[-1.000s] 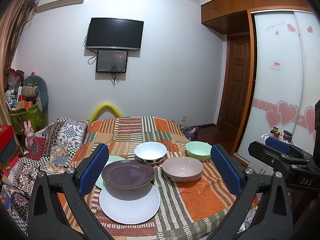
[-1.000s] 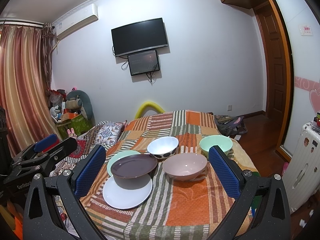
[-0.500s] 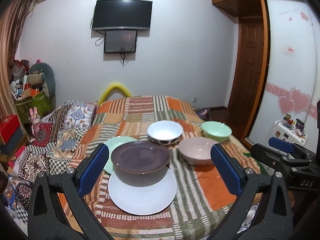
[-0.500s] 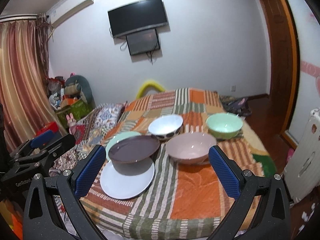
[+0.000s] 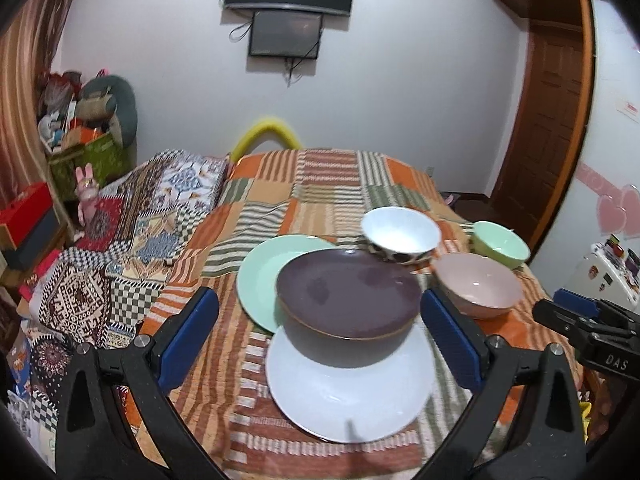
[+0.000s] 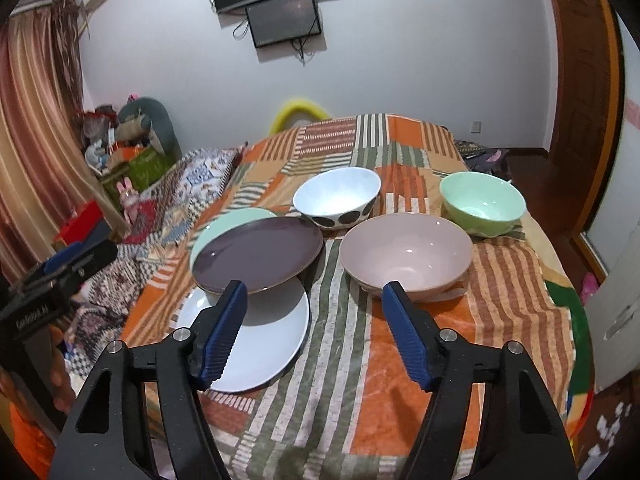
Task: Organize plates and bowls
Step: 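Move both grippers toward the rim of the dark purple plate, then close both grippers on the rim of the dark purple plate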
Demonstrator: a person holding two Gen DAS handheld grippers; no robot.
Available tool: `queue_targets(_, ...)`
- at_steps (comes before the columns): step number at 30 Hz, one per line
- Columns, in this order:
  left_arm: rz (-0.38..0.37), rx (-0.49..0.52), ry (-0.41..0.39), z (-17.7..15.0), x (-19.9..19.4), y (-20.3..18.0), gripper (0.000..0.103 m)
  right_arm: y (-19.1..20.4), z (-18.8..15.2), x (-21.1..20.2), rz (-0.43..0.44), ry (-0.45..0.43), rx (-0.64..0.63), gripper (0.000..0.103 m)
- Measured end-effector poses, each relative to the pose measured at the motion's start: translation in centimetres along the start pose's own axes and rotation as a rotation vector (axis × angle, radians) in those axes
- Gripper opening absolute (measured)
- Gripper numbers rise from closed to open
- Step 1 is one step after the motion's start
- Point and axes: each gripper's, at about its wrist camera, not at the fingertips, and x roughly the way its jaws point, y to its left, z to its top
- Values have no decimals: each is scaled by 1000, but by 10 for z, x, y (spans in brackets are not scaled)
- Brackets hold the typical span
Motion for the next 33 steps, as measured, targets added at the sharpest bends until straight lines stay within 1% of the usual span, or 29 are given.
queue_targets(3,18,-12,28,3,19,14,99,5,4,15,-5,19,-24,66)
queue_targets(5,24,-19,54,5,34,23,90,8,7,25,-3,28,-32,65)
queue_targets(7,22,-27,75,8,47,32,86,11,11,37,-2,42,-45,59)
queue_targets(11,19,-41,101,17,74,49,83,16,19,58,11,70,-53,57)
queue_targets(14,34,-18,103,21,88,51,82,18,21,71,18,85,-46,52)
queue_targets(16,31,-6,107,23,96,52,81,20,23,81,23,102,-42,49)
queue_targets(21,1,15,136,20,115,50,80,21,22,100,24,128,-38,48)
queue_targets(25,-65,-1,179,15,132,51,79,22,16,118,39,174,-32,42)
queue_targets(30,-76,21,221,11,153,45,78,20,12,134,46,210,-14,40)
queue_targets(33,-74,32,239,11,167,43,74,18,12,141,49,224,4,38)
